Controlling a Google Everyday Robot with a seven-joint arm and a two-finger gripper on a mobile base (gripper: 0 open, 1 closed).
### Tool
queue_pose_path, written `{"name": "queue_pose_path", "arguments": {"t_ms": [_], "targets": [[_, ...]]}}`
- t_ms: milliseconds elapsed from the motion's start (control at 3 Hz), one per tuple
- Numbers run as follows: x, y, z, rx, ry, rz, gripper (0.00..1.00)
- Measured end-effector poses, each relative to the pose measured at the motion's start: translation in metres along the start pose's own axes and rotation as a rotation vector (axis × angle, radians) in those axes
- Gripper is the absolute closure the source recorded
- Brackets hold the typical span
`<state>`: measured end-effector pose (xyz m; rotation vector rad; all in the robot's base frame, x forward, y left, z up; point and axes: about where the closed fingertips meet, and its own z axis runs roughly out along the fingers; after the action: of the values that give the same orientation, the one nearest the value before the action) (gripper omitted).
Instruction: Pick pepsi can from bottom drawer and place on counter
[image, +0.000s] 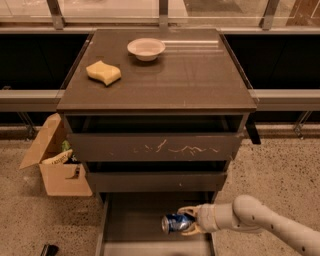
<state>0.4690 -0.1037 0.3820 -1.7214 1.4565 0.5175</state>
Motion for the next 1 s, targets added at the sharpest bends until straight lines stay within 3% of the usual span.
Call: {"name": "queue_pose_path", "arguments": {"t_ms": [333,667,1000], "targets": [[-0.055,-0.004,-0.054,0.045,-0.025,-0.106,1.0],[-0.122,-0.012,-0.102,0.067,0.064,-0.236,1.0],[-0.122,-0.012,-0.102,0.067,0.064,-0.236,1.0]]}}
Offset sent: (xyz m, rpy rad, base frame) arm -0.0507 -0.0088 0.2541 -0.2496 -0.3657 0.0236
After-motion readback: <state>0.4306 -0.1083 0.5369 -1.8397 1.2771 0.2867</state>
